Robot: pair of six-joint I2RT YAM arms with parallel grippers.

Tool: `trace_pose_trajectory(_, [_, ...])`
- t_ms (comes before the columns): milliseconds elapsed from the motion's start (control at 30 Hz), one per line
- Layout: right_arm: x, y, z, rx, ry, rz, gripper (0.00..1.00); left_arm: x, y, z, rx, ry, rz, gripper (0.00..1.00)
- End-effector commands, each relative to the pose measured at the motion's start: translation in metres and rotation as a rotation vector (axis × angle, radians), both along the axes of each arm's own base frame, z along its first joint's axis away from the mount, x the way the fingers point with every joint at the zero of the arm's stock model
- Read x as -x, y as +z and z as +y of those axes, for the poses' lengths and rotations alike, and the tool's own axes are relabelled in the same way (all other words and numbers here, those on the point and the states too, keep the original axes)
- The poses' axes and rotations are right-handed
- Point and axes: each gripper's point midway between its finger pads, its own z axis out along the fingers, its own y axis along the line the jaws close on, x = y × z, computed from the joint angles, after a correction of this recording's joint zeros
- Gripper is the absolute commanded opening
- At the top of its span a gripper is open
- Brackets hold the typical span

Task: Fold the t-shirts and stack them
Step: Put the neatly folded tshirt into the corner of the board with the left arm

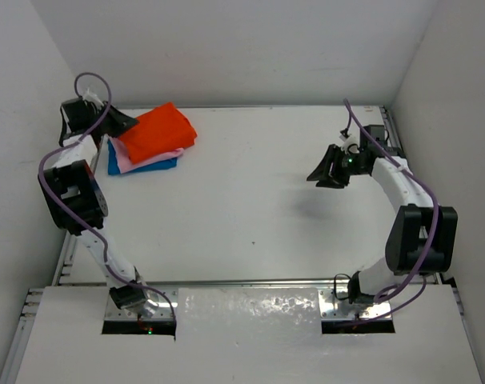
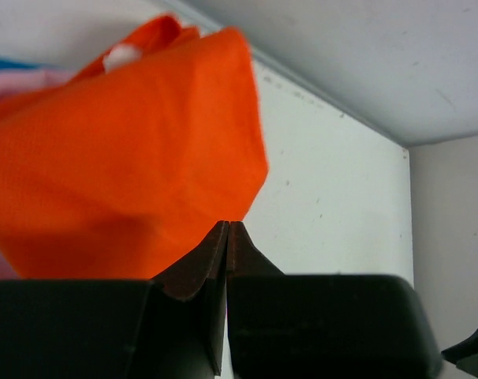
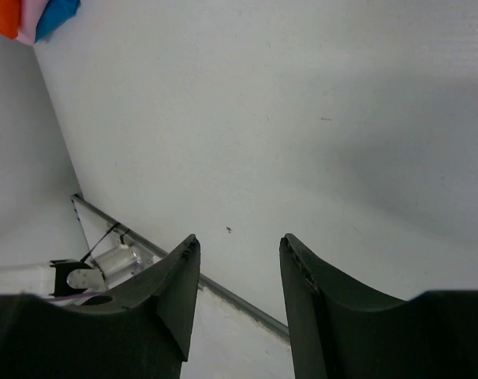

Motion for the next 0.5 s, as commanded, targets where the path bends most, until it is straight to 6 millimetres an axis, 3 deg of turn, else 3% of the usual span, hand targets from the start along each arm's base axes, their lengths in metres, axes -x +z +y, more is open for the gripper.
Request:
trace_pose_trajectory(0, [-0.02,0.018,-0.004,0.014,-0.011,-0.088,0.44,-0.013,-0.011,-0.004,0.0,-0.033,-0.104,0.0])
trace_pose_trajectory(33, [-0.019,0.014,-0.004,0.011,-0.014,-0.073,0.44,-0.016,-0.029,-0.004,0.013,-0.039,-0.086,0.0])
trace_pose_trajectory(133, [-0.02,0.004,-0.005,0.015,-0.021,-0.065,0.44,-0.03,-0.052,0.004,-0.002,-0.018,-0.099,0.0])
trace_pose_trajectory(333, [-0.013,-0.001,-0.006,0.026,-0.013,-0.049,0.45,-0.05,-0.086,0.021,0.013,0.03,-0.079,0.0])
trace_pose_trajectory(400, [-0.012,0.003,-0.006,0.027,-0.01,-0.049,0.45,-0.052,-0.088,0.023,0.004,0.042,-0.068,0.0])
trace_pose_trajectory(467, [-0.011,0.005,-0.006,0.03,-0.009,-0.044,0.45,-0.052,-0.072,0.023,0.003,0.049,-0.088,0.04])
